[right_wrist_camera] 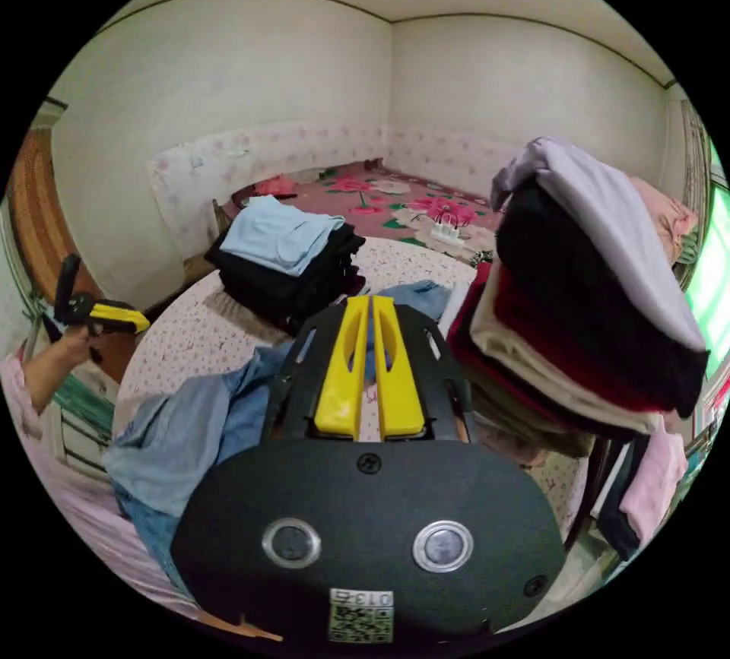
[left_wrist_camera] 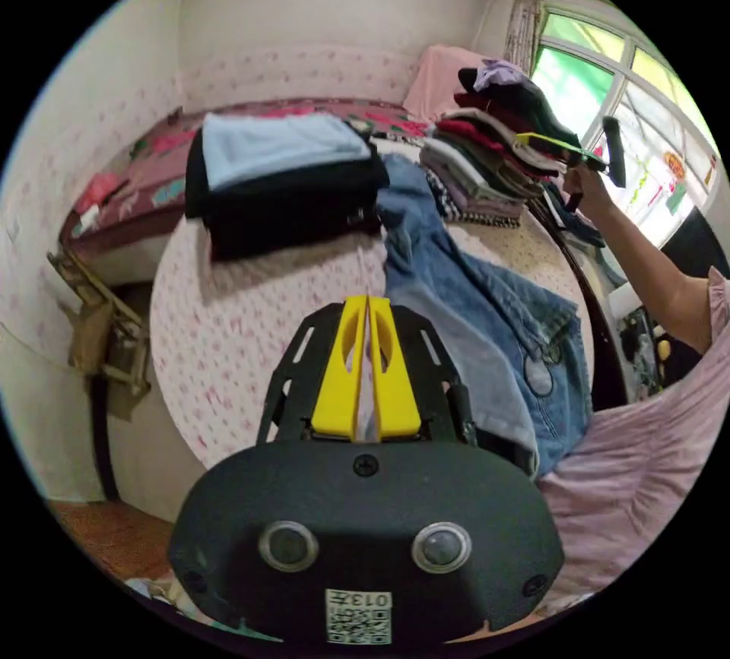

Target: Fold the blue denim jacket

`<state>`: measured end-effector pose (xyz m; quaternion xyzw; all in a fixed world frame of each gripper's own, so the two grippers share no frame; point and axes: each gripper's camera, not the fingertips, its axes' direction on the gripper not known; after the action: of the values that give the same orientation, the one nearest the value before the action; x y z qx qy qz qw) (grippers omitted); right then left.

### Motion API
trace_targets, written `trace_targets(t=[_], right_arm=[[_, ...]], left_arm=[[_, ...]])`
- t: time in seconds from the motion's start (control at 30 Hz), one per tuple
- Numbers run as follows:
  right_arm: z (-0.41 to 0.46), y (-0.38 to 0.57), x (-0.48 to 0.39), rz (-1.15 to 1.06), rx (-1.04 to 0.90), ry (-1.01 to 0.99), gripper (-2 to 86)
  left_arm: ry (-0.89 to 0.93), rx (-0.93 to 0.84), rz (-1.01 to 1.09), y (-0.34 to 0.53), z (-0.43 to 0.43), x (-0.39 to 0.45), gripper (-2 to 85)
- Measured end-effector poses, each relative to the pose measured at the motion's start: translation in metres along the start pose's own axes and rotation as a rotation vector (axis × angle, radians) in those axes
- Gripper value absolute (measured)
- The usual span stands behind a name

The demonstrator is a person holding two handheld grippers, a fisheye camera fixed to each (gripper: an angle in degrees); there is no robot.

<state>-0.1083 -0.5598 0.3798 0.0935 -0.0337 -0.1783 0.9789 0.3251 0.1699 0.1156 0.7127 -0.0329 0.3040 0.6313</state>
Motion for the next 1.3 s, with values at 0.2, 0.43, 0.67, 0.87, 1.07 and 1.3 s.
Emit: trace_targets(t=[0.2, 0.43, 0.67, 0.87, 1.07, 1.3], right_arm=[[-0.062, 0.167, -0.057, -0.110, -0.275, -0.025, 10.6], [-0.091, 0.290, -0.145, -0.071, -0.376, 0.052, 16.2], [-0.078, 0.300, -0.146, -0.090, -0.502, 0.087, 9.4], [-0.168, 0.277, -0.052, -0.098, -0.424, 0.288, 5.6], [-0.196, 0.254, 0.088, 0.044, -0.435, 0.275, 5.6], [-0.241, 0.367, 0.208, 0.898, -0.173, -0.061, 2.2]], left_arm=[[0.346, -0.131, -0.070, 0.117, 0.009, 0.005, 10.6], [0.123, -0.352, 0.283, 0.141, 0.024, 0.118, 21.9], [0.068, -0.395, 0.248, 0.119, 0.064, 0.106, 4.9], [0.143, -0.266, 0.146, 0.083, -0.010, 0.024, 3.7], [-0.062, -0.104, -0.132, 0.035, -0.052, -0.113, 3.8], [0.005, -0.009, -0.786, 0.108, 0.007, -0.229, 5.6]])
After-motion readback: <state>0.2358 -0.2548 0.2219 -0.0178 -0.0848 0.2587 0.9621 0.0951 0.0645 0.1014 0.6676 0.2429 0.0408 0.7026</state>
